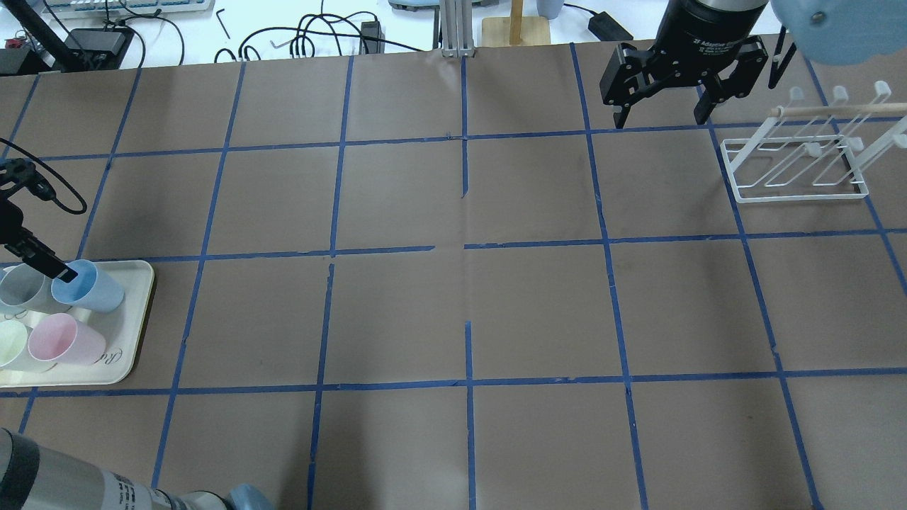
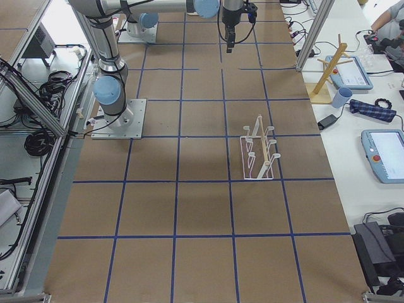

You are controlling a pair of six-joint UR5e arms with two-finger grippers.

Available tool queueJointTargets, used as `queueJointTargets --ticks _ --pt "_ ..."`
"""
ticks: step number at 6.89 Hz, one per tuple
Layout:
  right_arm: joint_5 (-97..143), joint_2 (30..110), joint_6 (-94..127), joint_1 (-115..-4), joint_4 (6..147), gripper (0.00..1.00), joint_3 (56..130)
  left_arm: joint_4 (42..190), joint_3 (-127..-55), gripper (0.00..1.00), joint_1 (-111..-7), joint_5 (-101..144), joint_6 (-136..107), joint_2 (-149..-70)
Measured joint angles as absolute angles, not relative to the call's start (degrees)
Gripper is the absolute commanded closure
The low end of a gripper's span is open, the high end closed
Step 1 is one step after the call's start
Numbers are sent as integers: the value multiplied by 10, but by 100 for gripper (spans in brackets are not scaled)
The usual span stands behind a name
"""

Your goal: Transfer IKEA cup to right arm and place on rack

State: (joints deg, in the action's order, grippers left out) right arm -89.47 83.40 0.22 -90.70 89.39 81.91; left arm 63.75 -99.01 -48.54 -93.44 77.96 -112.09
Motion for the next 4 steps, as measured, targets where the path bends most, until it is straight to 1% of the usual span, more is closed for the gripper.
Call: queueJointTargets --ticks 1,2,3,4 --pt "-895 834 2 -907 894 0 819 639 -990 30 -486 -935 780 -1124" --pt "-895 834 3 -907 894 0 819 639 -990 43 -486 -935 780 -1128" --pt "-894 833 3 -907 894 0 819 639 -990 76 -486 -935 780 -1133" --pt "-894 833 3 -907 894 0 820 639 -990 100 -486 -936 780 -1138"
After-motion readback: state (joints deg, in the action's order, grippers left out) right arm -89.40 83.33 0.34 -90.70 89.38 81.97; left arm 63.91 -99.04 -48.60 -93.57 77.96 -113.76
